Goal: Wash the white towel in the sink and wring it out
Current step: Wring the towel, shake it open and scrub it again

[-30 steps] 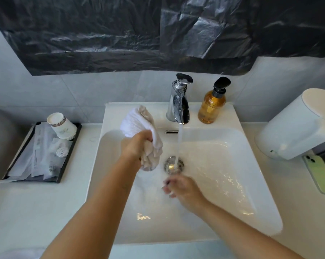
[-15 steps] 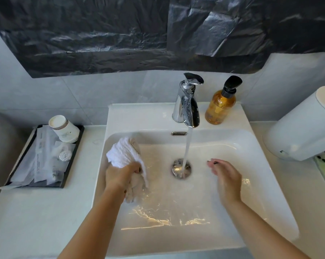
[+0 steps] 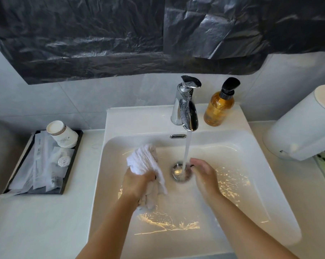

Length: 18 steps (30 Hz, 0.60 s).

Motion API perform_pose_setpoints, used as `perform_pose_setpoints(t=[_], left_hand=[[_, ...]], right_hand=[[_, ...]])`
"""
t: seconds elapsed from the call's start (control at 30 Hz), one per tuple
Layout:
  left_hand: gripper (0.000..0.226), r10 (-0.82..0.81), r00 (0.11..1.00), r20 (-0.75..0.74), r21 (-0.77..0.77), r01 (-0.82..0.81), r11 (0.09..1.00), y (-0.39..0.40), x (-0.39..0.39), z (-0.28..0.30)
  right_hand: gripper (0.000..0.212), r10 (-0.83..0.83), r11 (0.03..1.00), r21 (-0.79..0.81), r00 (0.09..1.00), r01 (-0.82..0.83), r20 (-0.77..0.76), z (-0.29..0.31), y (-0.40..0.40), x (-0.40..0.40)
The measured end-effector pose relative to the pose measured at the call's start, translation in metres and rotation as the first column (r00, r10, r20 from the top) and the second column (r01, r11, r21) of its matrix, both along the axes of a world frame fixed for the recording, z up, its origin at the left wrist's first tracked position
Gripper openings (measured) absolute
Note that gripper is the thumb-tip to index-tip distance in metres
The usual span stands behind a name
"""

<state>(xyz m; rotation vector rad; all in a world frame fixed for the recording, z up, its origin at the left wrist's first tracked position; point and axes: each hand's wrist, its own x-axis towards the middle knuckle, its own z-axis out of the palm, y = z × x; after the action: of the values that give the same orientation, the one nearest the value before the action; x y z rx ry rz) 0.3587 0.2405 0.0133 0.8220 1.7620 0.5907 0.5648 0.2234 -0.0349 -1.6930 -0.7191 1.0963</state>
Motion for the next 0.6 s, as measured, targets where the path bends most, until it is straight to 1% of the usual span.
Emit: perform_pose_setpoints(t=[0.07,0.1,0.13,0.2,0.23,0.27,0.3,0.33,0.4,0.43,0.47,0.53,0.57,0.6], left_hand=[[0.022,0.008,0.999,0.047,0.031,-0.009,0.999,-0.005,0.0,0.002],[0.02,0.007,0.994,0.105,0.054,-0.013,0.998,-0.009,0.002,0.004],[0.023,-0.005,0.983,0.186,0.076,-0.01,0.997,-0.011,0.005,0.006],[0.037,-0.042,0.939,0.343,0.103,0.007,0.995,-0.014,0.013,0.01],[0.047,-0.048,0.918,0.394,0.1,0.009,0.995,-0.014,0.017,0.011],[0.058,-0.041,0.899,0.436,0.087,0.003,0.996,-0.014,0.022,0.013],[0.067,-0.035,0.89,0.454,0.075,0.001,0.997,-0.013,0.026,0.013],[0.071,-0.039,0.898,0.439,0.076,0.006,0.997,-0.012,0.029,0.016],[0.066,-0.033,0.949,0.313,0.098,0.003,0.995,-0.013,0.031,0.02],[0.065,-0.018,0.973,0.229,0.108,-0.007,0.994,-0.014,0.028,0.022],[0.068,-0.017,0.99,0.14,0.12,0.0,0.993,-0.015,0.025,0.023],[0.073,-0.044,0.999,0.005,0.133,0.043,0.99,-0.018,0.016,0.023],[0.072,-0.063,0.997,-0.039,0.133,0.067,0.989,-0.02,0.011,0.021],[0.067,-0.081,0.994,-0.077,0.128,0.09,0.988,-0.021,0.006,0.019]], right_hand=[[0.025,0.01,0.998,0.055,0.995,-0.015,0.099,0.009,-0.008,0.001],[0.026,0.025,0.996,0.078,0.995,-0.033,0.099,0.015,-0.01,-0.003],[0.021,0.057,0.996,0.069,0.998,-0.059,0.034,0.02,-0.011,-0.01],[0.012,0.173,0.985,0.025,0.977,-0.171,-0.128,0.034,-0.008,-0.029],[0.011,0.234,0.972,0.016,0.96,-0.235,-0.151,0.039,-0.006,-0.037],[0.01,0.267,0.964,0.015,0.957,-0.267,-0.116,0.043,-0.004,-0.042],[0.008,0.267,0.964,0.025,0.963,-0.266,-0.044,0.046,-0.001,-0.043],[0.014,0.246,0.968,0.037,0.968,-0.248,0.05,0.049,0.001,-0.04],[0.035,0.201,0.977,0.022,0.948,-0.213,0.248,0.05,0.004,-0.027],[0.039,0.174,0.983,0.007,0.941,-0.184,0.291,0.055,0.005,-0.021],[0.042,0.15,0.988,-0.016,0.942,-0.152,0.3,0.058,0.007,-0.015],[0.043,0.08,0.992,-0.114,0.979,-0.059,0.189,0.068,0.013,-0.007],[0.036,0.035,0.985,-0.174,0.997,-0.023,0.068,0.072,0.016,-0.005],[0.027,-0.001,0.969,-0.247,0.996,-0.02,-0.087,0.076,0.018,-0.003]])
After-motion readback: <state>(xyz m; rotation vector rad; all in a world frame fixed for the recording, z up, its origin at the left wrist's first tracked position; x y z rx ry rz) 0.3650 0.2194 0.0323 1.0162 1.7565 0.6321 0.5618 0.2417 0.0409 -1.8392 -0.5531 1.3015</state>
